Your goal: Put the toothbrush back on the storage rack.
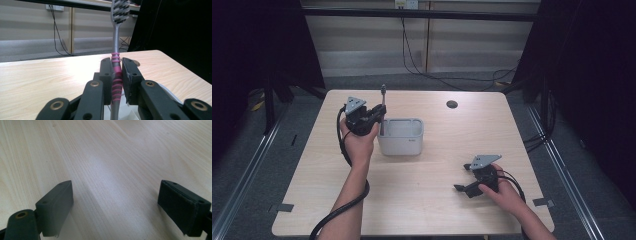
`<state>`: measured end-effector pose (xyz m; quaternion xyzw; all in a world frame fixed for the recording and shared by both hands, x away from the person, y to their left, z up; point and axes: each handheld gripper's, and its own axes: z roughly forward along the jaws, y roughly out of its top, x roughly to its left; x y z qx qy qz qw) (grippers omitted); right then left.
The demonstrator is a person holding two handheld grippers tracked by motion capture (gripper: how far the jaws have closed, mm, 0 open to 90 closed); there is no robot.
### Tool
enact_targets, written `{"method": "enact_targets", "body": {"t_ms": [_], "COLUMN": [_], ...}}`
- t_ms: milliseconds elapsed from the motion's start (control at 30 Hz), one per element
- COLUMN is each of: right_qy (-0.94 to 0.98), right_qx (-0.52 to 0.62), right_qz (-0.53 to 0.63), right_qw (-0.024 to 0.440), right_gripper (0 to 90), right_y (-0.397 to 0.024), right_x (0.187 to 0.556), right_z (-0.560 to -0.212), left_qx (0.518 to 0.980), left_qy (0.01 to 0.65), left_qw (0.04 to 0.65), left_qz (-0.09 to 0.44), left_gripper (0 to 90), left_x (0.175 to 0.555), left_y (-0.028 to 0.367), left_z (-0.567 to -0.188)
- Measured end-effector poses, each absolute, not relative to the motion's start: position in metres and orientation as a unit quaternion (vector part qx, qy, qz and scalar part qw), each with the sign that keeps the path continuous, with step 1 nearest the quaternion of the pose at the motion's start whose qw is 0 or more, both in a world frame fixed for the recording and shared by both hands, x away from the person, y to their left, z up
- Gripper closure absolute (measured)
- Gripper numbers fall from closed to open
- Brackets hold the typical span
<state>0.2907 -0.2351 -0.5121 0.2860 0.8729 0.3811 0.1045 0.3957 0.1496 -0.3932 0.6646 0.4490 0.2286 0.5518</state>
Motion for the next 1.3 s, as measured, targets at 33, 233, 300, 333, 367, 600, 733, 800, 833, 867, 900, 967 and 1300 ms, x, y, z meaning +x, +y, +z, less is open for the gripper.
{"method": "enact_targets", "body": {"t_ms": [33,233,300,333,367,600,733,800,833,867,900,967,1300], "right_qy": [0.873,0.873,0.873,0.873,0.873,0.873,0.873,0.873,0.873,0.873,0.873,0.873,0.873], "right_qx": [0.286,0.286,0.286,0.286,0.286,0.286,0.286,0.286,0.286,0.286,0.286,0.286,0.286], "right_qz": [0.381,0.381,0.381,0.381,0.381,0.381,0.381,0.381,0.381,0.381,0.381,0.381,0.381], "right_qw": [0.104,0.104,0.104,0.104,0.104,0.104,0.104,0.104,0.104,0.104,0.104,0.104,0.104], "right_gripper": [12.4,12.4,12.4,12.4,12.4,12.4,12.4,12.4,12.4,12.4,12.4,12.4,12.4], "right_y": [-0.235,-0.235,-0.235,-0.235,-0.235,-0.235,-0.235,-0.235,-0.235,-0.235,-0.235,-0.235,-0.235], "right_x": [0.291,0.291,0.291,0.291,0.291,0.291,0.291,0.291,0.291,0.291,0.291,0.291,0.291], "right_z": [-0.512,-0.512,-0.512,-0.512,-0.512,-0.512,-0.512,-0.512,-0.512,-0.512,-0.512,-0.512,-0.512], "left_qx": [0.665,0.667,0.668,0.667,0.667,0.668,0.671,0.672,0.673,0.674,0.674,0.676,0.682], "left_qy": [0.449,0.451,0.452,0.454,0.454,0.457,0.456,0.456,0.456,0.456,0.456,0.454,0.455], "left_qw": [0.552,0.548,0.546,0.546,0.546,0.544,0.540,0.540,0.539,0.538,0.538,0.536,0.528], "left_qz": [0.229,0.225,0.226,0.226,0.226,0.222,0.222,0.220,0.221,0.220,0.220,0.221,0.220], "left_gripper": [79.5,79.4,79.4,79.4,79.4,79.4,79.4,79.4,79.4,79.4,79.4,79.4,79.3], "left_x": [0.396,0.394,0.393,0.393,0.393,0.389,0.387,0.386,0.386,0.385,0.385,0.383,0.379], "left_y": [0.150,0.150,0.151,0.151,0.151,0.153,0.154,0.154,0.155,0.155,0.155,0.155,0.155], "left_z": [-0.393,-0.399,-0.401,-0.401,-0.401,-0.407,-0.410,-0.411,-0.411,-0.411,-0.411,-0.412,-0.417]}}
